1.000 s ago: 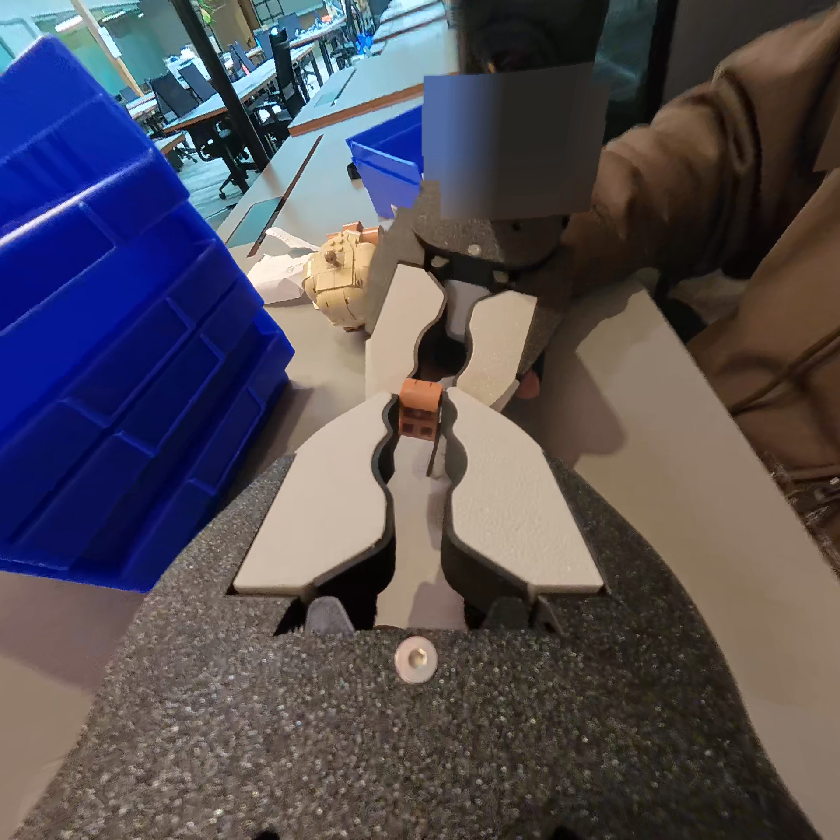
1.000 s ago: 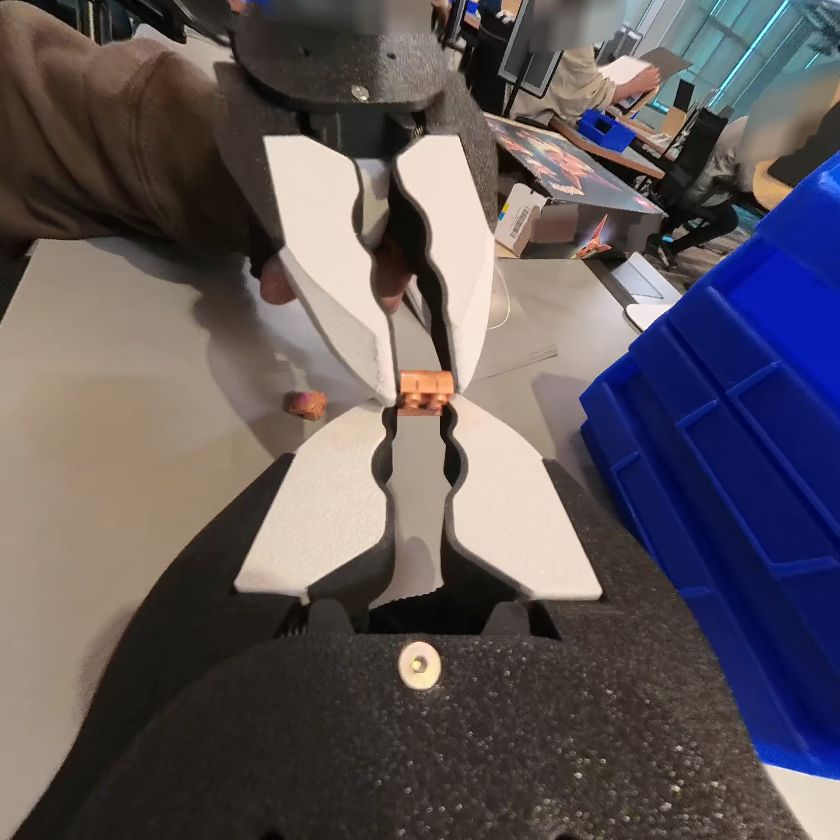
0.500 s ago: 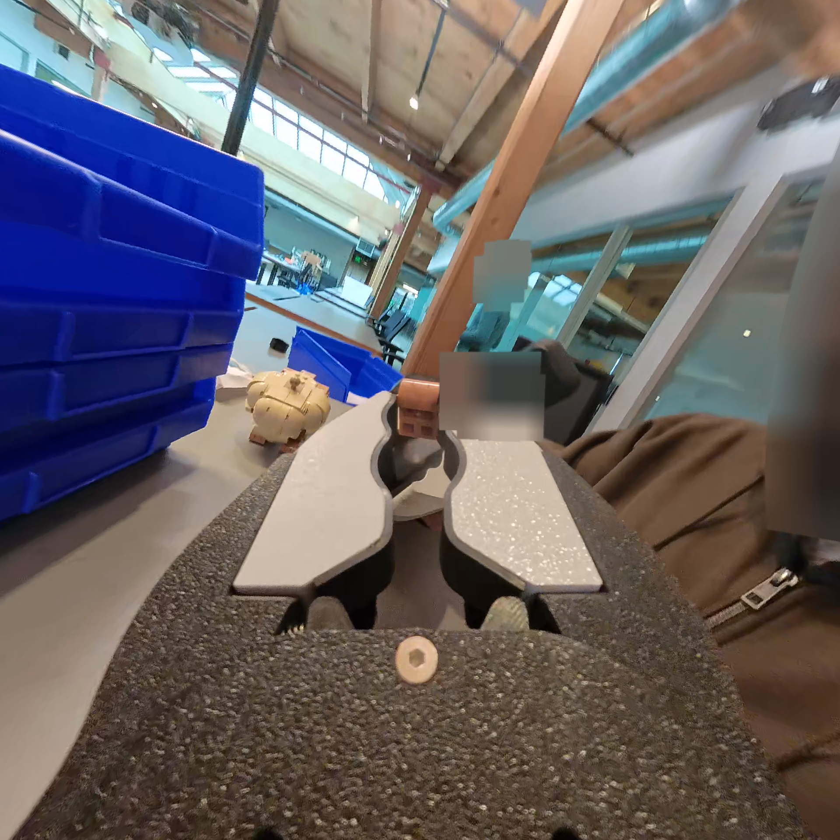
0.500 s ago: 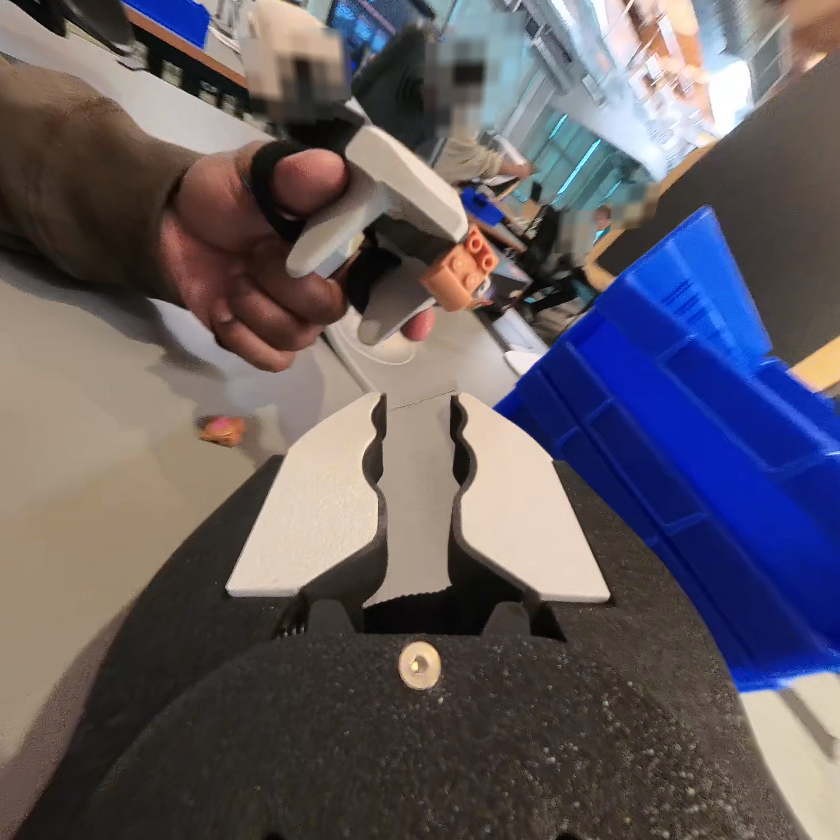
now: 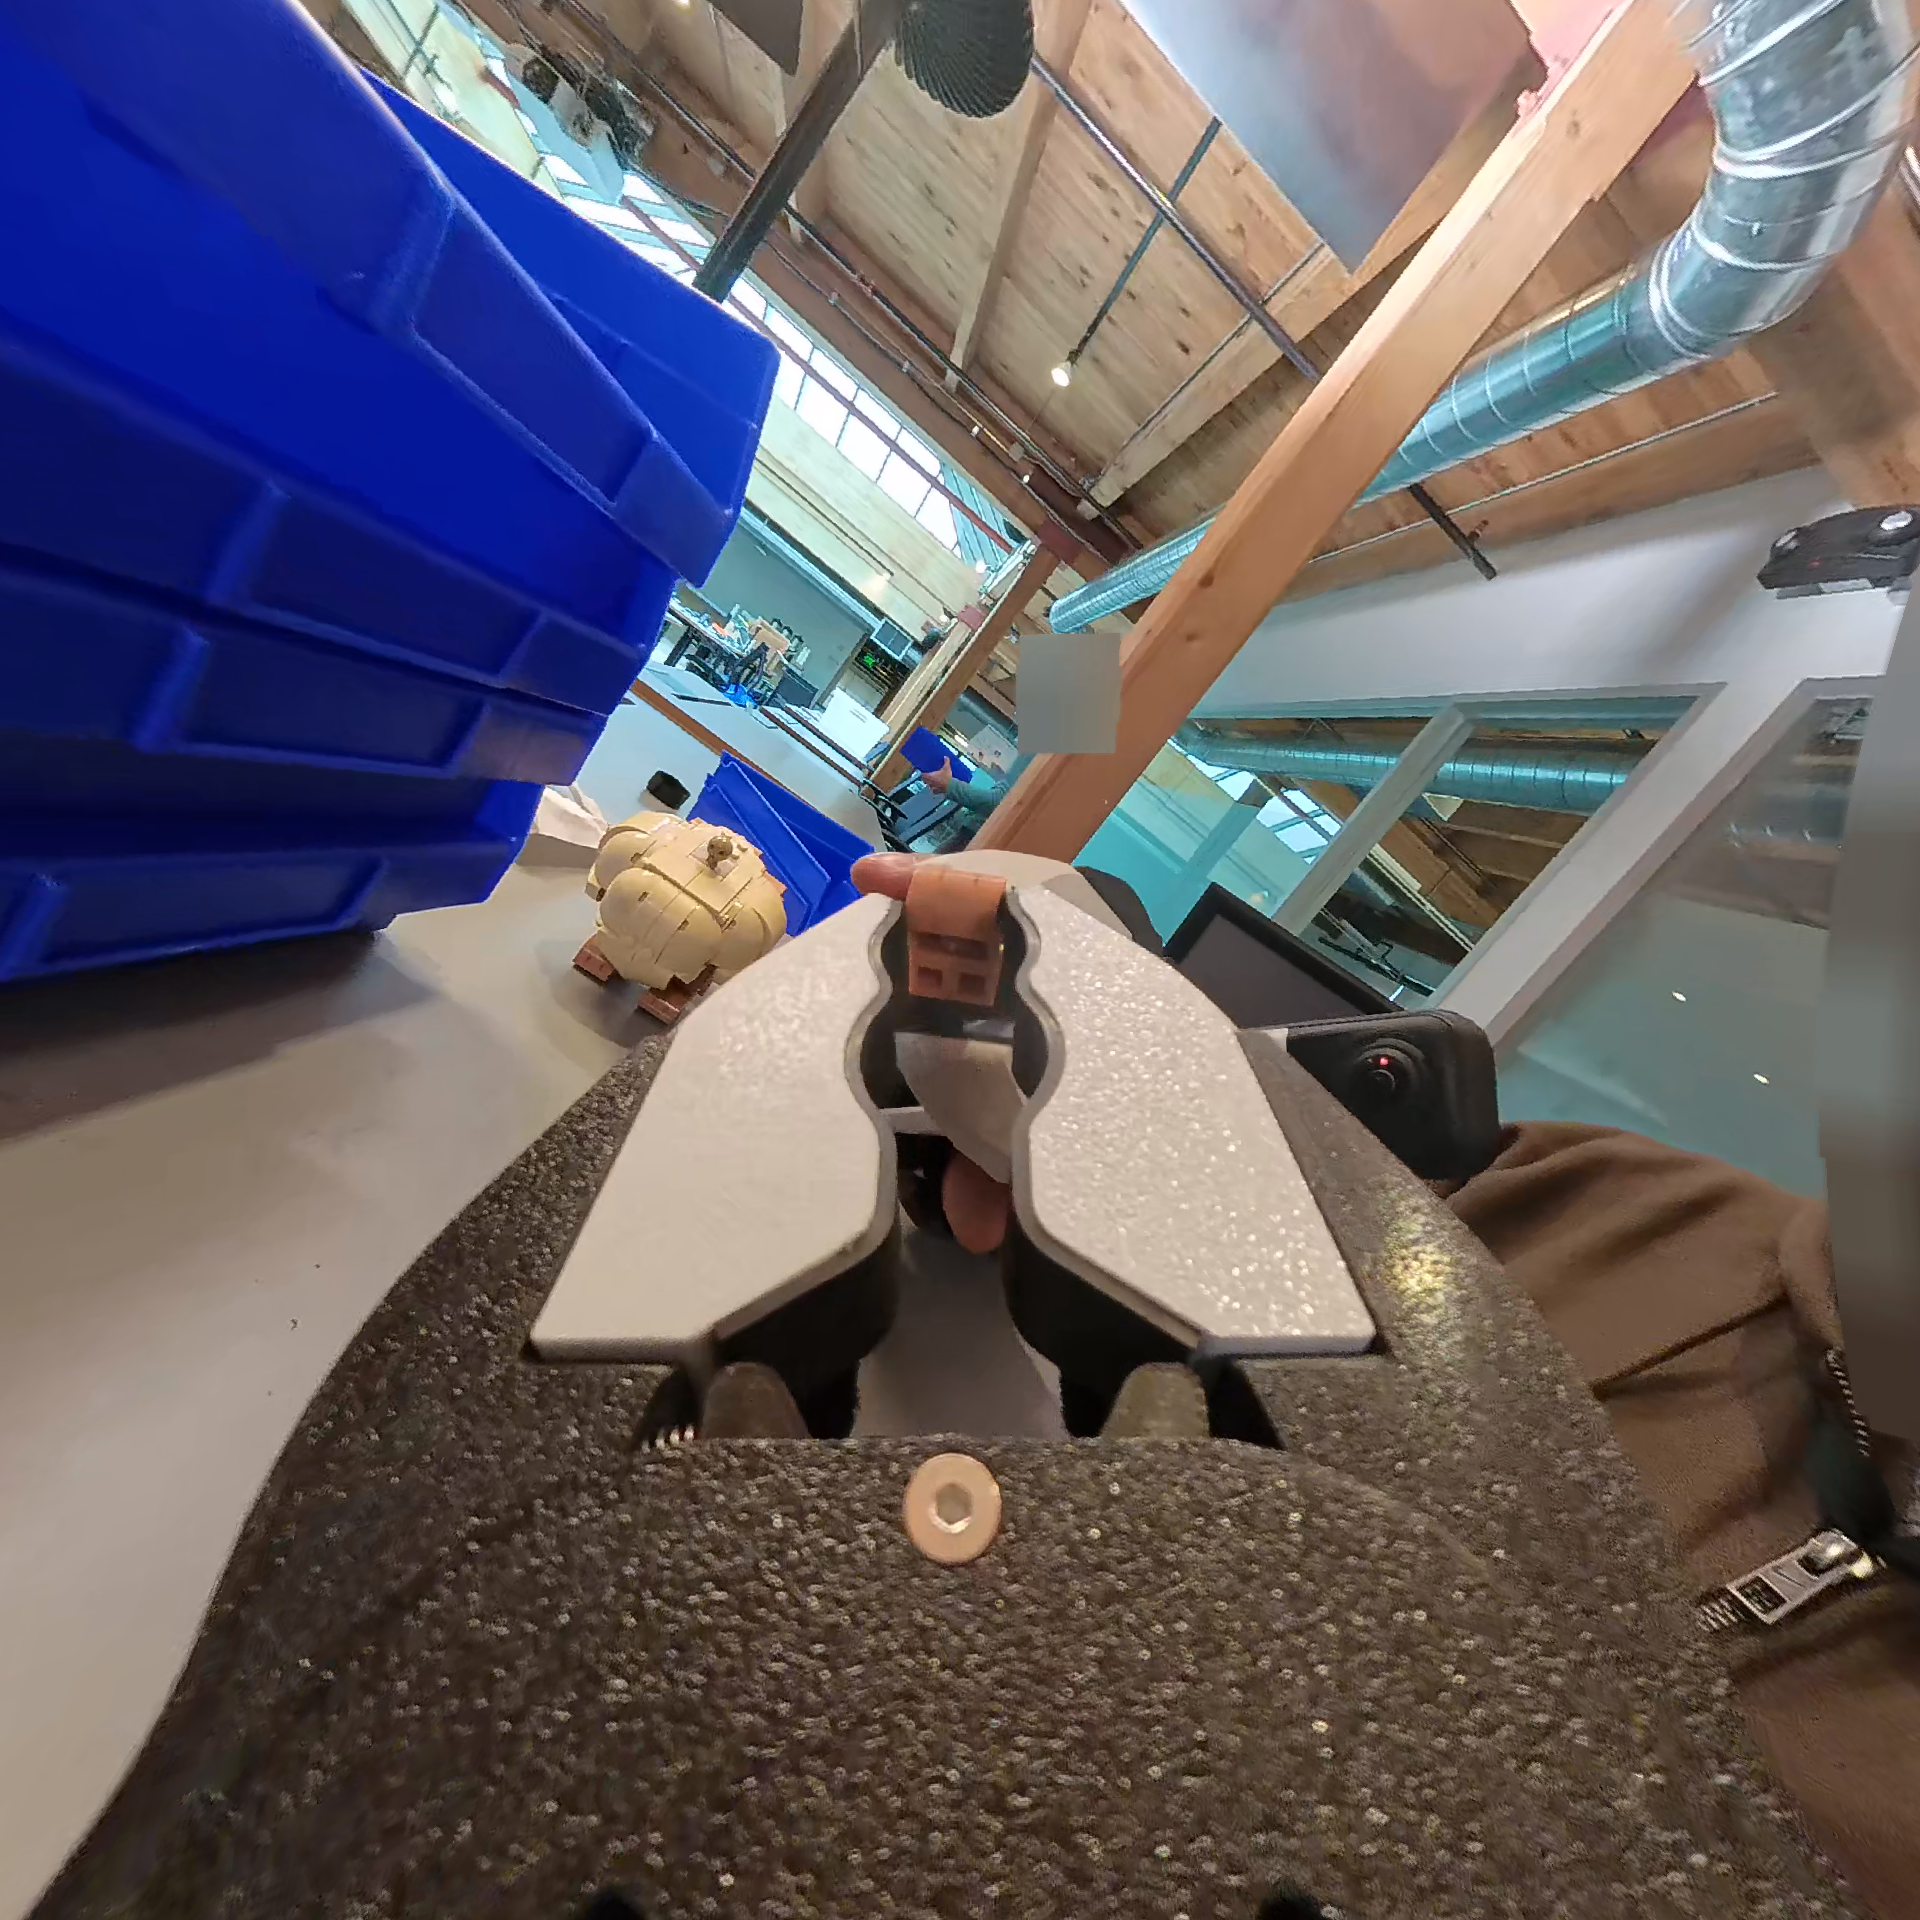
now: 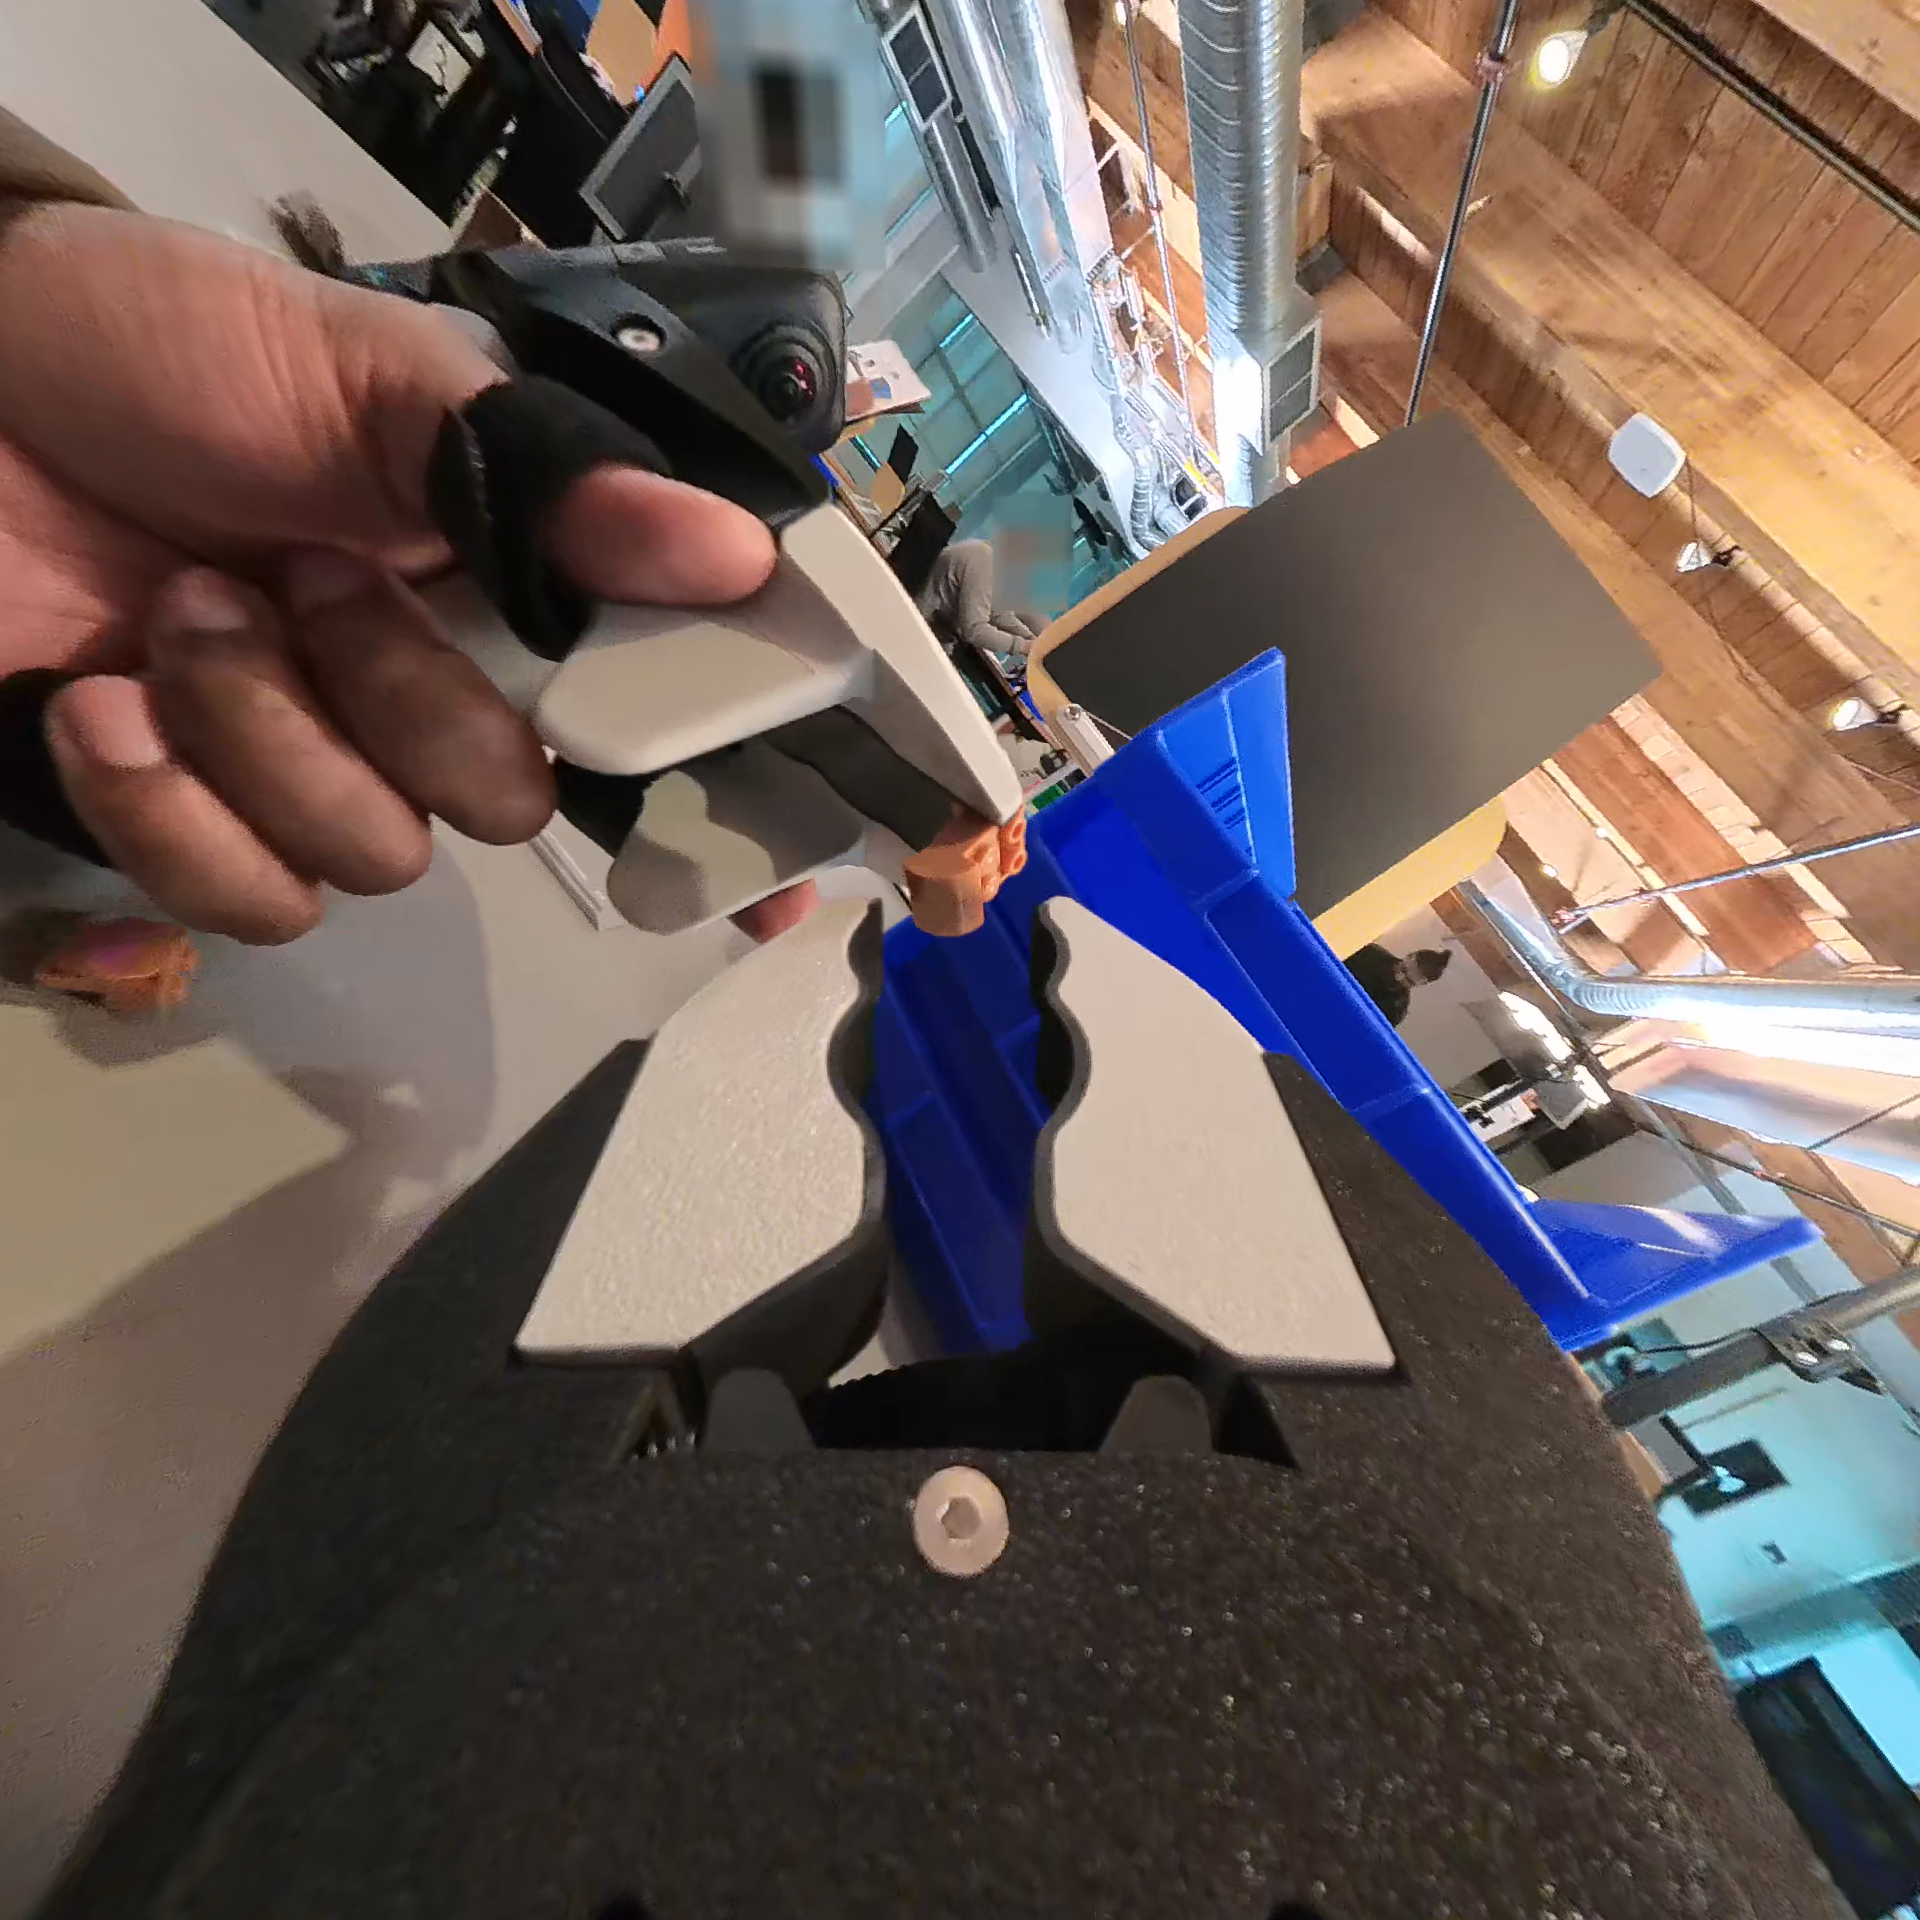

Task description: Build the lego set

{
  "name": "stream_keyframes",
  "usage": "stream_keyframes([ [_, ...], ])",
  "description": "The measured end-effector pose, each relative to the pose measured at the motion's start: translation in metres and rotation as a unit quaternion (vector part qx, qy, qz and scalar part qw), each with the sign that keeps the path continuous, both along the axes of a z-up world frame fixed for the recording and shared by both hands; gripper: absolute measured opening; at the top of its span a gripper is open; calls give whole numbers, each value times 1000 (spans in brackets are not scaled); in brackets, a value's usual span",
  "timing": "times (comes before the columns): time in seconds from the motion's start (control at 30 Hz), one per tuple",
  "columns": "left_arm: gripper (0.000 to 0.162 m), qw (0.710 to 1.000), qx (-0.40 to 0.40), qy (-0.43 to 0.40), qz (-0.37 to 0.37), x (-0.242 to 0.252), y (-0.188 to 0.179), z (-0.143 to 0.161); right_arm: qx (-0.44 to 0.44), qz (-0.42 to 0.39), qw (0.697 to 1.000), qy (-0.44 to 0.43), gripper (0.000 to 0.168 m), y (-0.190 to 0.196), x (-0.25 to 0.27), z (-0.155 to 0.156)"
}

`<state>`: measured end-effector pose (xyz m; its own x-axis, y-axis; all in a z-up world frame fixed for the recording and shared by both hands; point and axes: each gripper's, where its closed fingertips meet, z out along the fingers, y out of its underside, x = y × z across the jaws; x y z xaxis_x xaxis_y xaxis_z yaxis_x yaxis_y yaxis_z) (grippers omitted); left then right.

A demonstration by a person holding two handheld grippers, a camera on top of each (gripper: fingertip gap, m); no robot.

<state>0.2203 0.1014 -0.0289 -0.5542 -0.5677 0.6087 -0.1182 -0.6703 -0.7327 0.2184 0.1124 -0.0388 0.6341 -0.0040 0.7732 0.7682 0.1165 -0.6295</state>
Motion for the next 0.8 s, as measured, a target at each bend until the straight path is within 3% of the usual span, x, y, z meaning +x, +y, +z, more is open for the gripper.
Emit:
stream_keyframes([
  [0.1,17,1000,-2,2,5,1,0,-1,6,3,1000,-8,13,-1,-2,0],
  [0.37,19,996,90,-15,24,-3,-2,3,-30,106,988,109,12,-9,-11,4],
  [0.6,29,974,222,-24,37,-13,3,3,-99,213,951,203,12,-17,-24,-2],
  [0.8,34,935,351,-51,-1,-33,-3,-3,-150,305,895,289,12,-29,-35,0],
])
